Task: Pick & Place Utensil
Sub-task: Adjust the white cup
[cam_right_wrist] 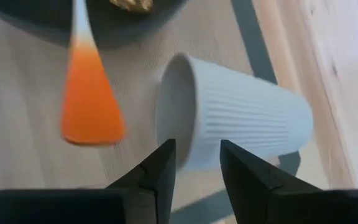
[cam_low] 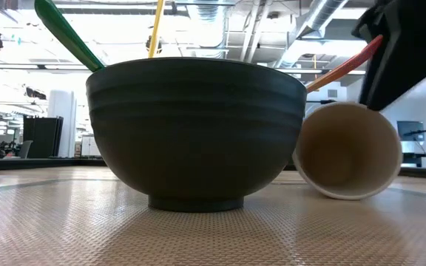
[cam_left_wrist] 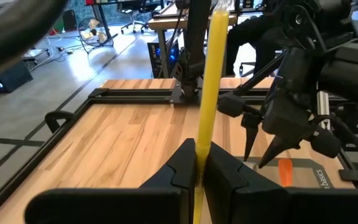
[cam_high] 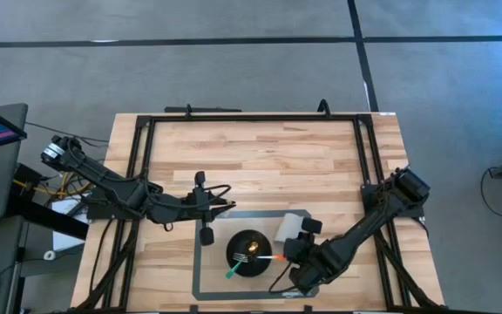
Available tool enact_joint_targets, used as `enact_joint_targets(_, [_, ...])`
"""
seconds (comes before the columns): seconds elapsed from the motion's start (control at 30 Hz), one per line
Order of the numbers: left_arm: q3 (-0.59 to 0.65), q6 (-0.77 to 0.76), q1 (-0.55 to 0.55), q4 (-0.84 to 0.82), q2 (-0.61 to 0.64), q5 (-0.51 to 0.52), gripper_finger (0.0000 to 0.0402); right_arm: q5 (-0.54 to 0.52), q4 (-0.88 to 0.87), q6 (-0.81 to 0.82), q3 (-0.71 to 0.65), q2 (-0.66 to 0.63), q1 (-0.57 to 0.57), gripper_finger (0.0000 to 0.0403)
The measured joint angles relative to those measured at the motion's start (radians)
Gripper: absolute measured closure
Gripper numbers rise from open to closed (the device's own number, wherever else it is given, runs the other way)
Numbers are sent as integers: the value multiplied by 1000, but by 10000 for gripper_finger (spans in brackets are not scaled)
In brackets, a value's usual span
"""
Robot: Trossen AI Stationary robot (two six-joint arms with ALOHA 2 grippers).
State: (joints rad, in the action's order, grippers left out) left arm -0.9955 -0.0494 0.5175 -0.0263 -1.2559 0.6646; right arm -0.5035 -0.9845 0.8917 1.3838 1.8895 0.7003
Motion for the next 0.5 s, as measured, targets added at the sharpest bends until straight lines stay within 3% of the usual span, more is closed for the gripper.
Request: enact_joint_targets(0.5, [0,0,0,0,7,0,382,-102,100,-59,-81,-6,-49,285])
